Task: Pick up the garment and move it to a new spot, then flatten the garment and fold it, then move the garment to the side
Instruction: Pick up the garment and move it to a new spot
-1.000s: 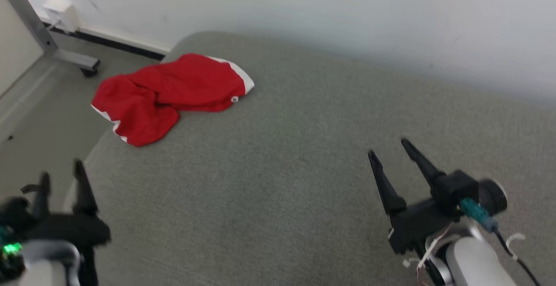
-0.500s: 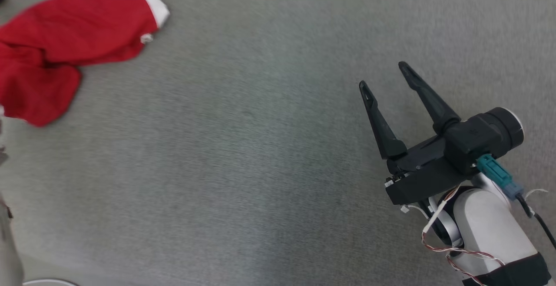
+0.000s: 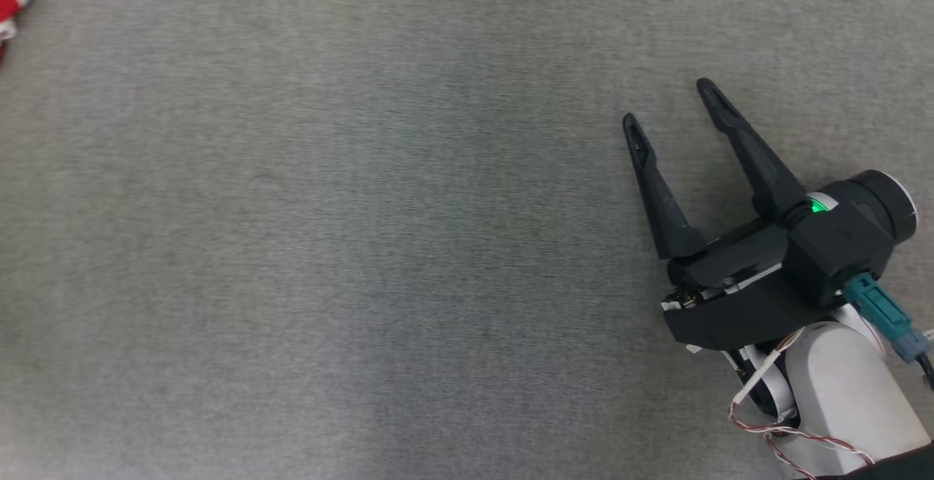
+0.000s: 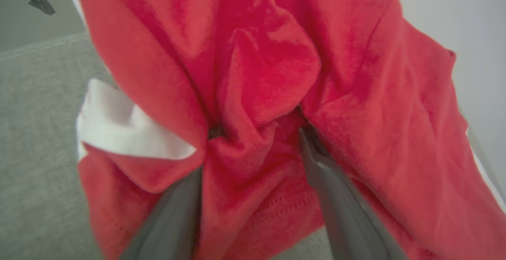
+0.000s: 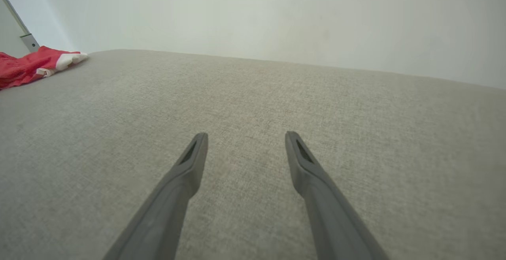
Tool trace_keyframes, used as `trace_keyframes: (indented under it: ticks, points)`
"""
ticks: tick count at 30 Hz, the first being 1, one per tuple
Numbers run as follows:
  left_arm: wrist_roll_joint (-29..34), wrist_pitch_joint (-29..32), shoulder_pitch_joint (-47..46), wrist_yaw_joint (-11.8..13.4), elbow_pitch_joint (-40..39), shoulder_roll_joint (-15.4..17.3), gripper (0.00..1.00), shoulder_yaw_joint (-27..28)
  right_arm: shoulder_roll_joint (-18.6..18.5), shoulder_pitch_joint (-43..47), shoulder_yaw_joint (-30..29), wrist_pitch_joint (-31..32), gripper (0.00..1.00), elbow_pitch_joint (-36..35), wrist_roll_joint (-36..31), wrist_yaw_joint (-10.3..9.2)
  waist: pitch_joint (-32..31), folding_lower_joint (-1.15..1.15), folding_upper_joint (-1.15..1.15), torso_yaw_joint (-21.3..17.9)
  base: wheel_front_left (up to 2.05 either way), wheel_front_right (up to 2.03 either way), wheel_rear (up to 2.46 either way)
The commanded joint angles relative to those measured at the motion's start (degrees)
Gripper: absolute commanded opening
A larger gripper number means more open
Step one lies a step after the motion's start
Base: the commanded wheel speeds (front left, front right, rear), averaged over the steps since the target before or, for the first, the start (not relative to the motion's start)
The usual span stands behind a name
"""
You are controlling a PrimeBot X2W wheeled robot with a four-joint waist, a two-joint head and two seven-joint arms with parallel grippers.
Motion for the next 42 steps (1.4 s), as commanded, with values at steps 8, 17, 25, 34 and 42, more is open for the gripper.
trace_keyframes:
  ticks: [8, 17, 25, 34, 42]
  points:
    - [0.3, 2.2, 3.7, -2.1, 1.1, -3.8, 0.0, -2.5, 0.4, 2.6, -0.8, -0.5, 1.0, 2.0, -0.1, -0.17, -0.9, 0.0, -0.01, -2.7, 0.0, 0.0, 0.0]
    - [2.2, -2.7, 3.9, -7.0, -3.6, 3.3, 0.0, -3.0, 2.3, 3.0, -0.2, -3.1, 1.0, 5.9, 1.7, -0.17, -10.6, 0.0, -0.01, -2.3, 0.0, 0.0, 0.0]
    - [3.3, -1.1, 1.4, -10.9, -11.7, 5.8, 0.0, -8.4, 5.2, 5.8, -0.6, -7.3, 1.0, 12.7, 3.4, -0.16, -22.6, 0.0, -0.01, -4.0, 0.0, 0.0, 0.0]
    - [2.4, 7.8, -0.2, -11.7, -26.5, 1.4, 0.0, -18.9, 7.2, 9.0, -1.0, -9.6, 1.0, 17.6, 4.4, -0.17, -33.2, 0.0, -0.01, -7.9, 0.0, 0.0, 0.0]
    - [0.4, 13.7, 2.6, -10.6, -39.1, -7.1, 0.0, -26.9, 8.1, 10.7, -0.4, -9.8, 1.0, 18.4, 4.5, -0.17, -36.9, 0.0, -0.01, -13.6, 0.0, 0.0, 0.0]
